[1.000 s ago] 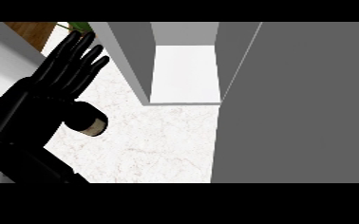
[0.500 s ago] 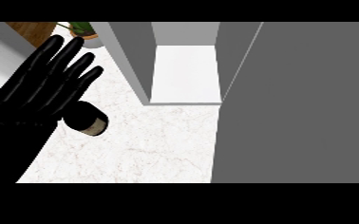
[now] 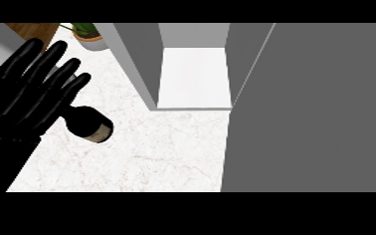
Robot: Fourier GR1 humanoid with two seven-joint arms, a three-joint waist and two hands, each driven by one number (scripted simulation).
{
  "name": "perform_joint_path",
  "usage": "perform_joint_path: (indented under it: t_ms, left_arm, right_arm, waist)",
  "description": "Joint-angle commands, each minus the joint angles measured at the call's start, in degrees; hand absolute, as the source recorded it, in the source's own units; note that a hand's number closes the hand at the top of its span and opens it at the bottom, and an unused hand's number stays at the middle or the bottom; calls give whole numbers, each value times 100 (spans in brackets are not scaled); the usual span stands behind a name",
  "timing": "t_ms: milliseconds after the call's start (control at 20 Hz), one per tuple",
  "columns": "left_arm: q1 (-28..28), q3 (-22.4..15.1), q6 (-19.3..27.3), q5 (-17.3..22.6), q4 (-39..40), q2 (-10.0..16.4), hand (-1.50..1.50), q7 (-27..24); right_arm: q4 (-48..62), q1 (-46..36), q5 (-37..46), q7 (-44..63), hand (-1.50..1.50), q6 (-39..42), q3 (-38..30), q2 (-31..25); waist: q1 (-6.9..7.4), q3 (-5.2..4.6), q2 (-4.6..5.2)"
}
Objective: Pick up the wine, place it into the cabinet and close the cabinet
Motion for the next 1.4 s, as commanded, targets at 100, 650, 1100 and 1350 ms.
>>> perform_joint_path:
  t_ms: [100,650,1100,1350]
  left_arm:
    - [147,263,-8,55,-307,71,-150,25]
    - [19,1568,-471,756,124,650,-150,129]
    - [267,1934,-996,663,548,859,-150,-230]
    - [115,2295,-1318,804,1317,1051,-150,-504]
  right_arm:
    - [-1399,331,-119,680,-150,-106,23,-194]
    - [-1193,-62,-182,693,-150,-258,-170,-237]
    - [-1506,-165,-58,1106,-150,-446,141,-266]
    - [-955,-402,-178,796,-150,-345,-127,-270]
  waist:
    - [-11,-3,0]
    - [13,-7,7]
    - [-26,-6,1]
    - [-8,-1,21]
